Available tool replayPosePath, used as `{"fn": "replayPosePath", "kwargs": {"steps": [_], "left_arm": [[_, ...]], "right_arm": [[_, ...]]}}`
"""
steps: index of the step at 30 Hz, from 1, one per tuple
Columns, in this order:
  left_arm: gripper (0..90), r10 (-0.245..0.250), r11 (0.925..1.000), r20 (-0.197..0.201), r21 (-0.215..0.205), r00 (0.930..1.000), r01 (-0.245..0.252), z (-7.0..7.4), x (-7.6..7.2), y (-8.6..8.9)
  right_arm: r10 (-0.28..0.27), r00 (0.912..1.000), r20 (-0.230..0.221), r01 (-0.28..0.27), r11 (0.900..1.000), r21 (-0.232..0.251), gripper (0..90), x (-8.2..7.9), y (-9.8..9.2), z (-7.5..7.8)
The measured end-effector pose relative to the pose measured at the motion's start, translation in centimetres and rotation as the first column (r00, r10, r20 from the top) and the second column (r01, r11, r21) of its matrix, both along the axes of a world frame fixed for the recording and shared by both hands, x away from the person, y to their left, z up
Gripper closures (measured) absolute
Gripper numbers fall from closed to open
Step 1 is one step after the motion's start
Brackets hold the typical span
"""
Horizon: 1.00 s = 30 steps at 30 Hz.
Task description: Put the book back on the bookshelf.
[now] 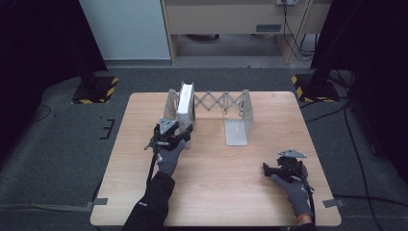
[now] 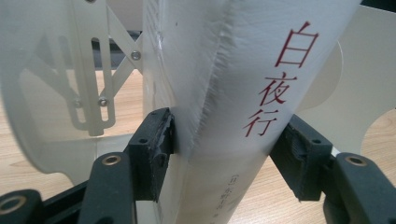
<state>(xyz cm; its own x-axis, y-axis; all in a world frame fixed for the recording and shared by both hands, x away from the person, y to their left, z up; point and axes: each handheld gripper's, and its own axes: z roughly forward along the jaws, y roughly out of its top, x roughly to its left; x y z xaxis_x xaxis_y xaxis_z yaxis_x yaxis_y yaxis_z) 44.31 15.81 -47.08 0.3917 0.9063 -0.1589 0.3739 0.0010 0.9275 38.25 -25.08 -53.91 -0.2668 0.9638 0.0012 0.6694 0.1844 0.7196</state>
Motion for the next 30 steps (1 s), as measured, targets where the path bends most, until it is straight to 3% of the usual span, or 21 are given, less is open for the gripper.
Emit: {"fn": "replayPosePath", "kwargs": {"steps": [12, 19, 22, 26, 30], "left_arm": [[37.4, 0.02, 0.9994, 0.013, -0.028, 0.9997, -0.02, -0.3, 0.6, -0.7], [36.1, 0.028, 0.9996, 0.013, 0.009, 0.9995, -0.028, -0.1, 1.2, -1.4], [35.1, 0.026, 0.9997, 0.008, -0.001, 0.9996, -0.026, -0.1, 1.3, -1.4], [33.5, 0.013, 0.9999, 0.023, -0.002, 0.9996, -0.013, 0.3, 0.9, -1.2], [28.3, -0.009, 1.0, 0.046, 0.004, 0.9989, 0.009, 1.5, -0.5, -0.5]], "right_arm": [[-0.001, 1.0, -0.002, 0.001, 1.0, 0.003, 7.3, 0.0, 0.0, 0.0], [0.002, 1.0, -0.003, -0.002, 1.0, 0.002, 7.5, 0.0, 0.1, 0.0], [0.003, 1.0, -0.003, -0.003, 1.0, 0.002, 7.5, 0.0, 0.0, 0.0], [0.004, 1.0, -0.002, -0.004, 1.0, 0.001, 7.5, 0.0, 0.0, 0.0], [0.005, 1.0, -0.002, -0.005, 1.0, 0.001, 7.5, 0.0, 0.0, 0.0]]}}
